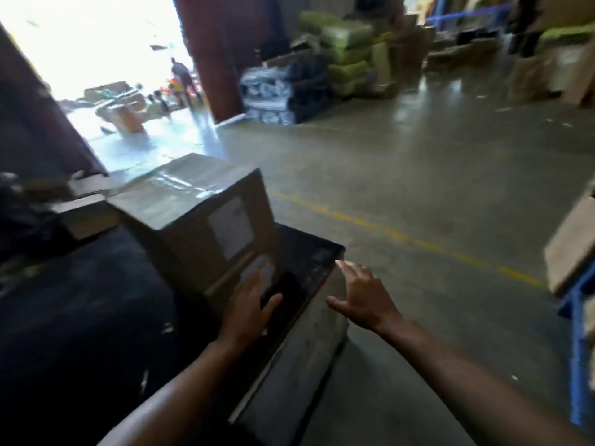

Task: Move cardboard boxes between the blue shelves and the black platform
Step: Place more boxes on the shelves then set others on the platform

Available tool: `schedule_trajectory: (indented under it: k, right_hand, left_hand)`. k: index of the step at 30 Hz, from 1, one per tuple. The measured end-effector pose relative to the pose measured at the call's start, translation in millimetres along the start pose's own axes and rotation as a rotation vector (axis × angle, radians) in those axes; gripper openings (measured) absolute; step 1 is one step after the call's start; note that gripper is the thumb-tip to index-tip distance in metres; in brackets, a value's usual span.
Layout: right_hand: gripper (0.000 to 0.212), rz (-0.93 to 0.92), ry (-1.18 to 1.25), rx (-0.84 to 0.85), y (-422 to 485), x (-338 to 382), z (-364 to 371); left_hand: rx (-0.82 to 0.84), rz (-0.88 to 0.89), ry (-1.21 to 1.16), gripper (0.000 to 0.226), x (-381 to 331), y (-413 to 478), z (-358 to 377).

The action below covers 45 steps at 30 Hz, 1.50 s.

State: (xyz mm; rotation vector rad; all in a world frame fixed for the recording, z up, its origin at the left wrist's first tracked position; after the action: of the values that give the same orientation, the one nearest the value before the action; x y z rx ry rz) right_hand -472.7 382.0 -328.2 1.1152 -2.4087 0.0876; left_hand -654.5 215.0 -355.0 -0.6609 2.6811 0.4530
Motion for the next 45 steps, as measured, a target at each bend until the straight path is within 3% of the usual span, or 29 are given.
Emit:
schedule_trajectory:
  k: [6, 12, 19, 29, 32, 35, 40, 43, 45]
  right_hand:
    - [0.088, -0.124, 0.067, 0.112, -3.7, 104.1, 38.6]
    - [0.090, -0.106, 0.119, 0.101, 12.8, 153.1, 30.9]
    - [0.093, -0.144, 0.135, 0.012, 73.3, 182.7, 0.6]
    - [0.096, -0.249, 0.229, -0.081, 229.6, 205.7, -38.3]
    - [0.099, -0.248, 0.217, 0.008, 278.8, 205.2, -29.2]
    - [0.102, -0.267, 0.185, 0.105, 313.5, 203.8, -7.0]
    - [0.118, -0.279, 0.263, 0.319, 353.5, 214.9, 20.8]
    - [0.116, -0.281, 0.328, 0.442, 375.2, 223.6, 28.5]
    - [0.102, -0.274, 0.391, 0.522, 382.8, 228.4, 37.0]
  left_hand:
    - [-0.189, -0.259, -0.001, 0.074, 63.3, -113.9, -94.3]
    - [-0.370, -0.417, -0.116, 0.077, 100.1, -156.9, -153.1]
    - [-0.505, -0.449, -0.238, 0.080, 100.9, -112.9, -182.8]
    - [-0.713, -0.557, -0.413, 0.107, 110.9, 24.2, -190.5]
    - [-0.772, -0.607, -0.352, 0.112, 122.6, 51.1, -186.4]
    - [-0.826, -0.627, -0.360, 0.104, 131.8, 61.1, -183.5]
    - [-0.784, -0.655, -0.386, 0.100, 159.5, 76.5, -199.6]
    - [-0.729, -0.687, -0.395, 0.115, 188.0, 82.5, -206.3]
    - [-0.735, -0.673, -0.440, 0.124, 200.0, 84.6, -205.9]
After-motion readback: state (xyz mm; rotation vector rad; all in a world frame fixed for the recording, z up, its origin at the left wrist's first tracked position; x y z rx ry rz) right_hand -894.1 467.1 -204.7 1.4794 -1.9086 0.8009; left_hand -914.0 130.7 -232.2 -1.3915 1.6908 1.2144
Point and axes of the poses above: each hand's wrist, its own y-axis towards the middle knuckle, its own z-axis out of the palm, x = y × z, the point moved 9 cm from there along y, towards the middle knuckle, and after that the axes turned 7 degrees about z, right-handed, at the moved point
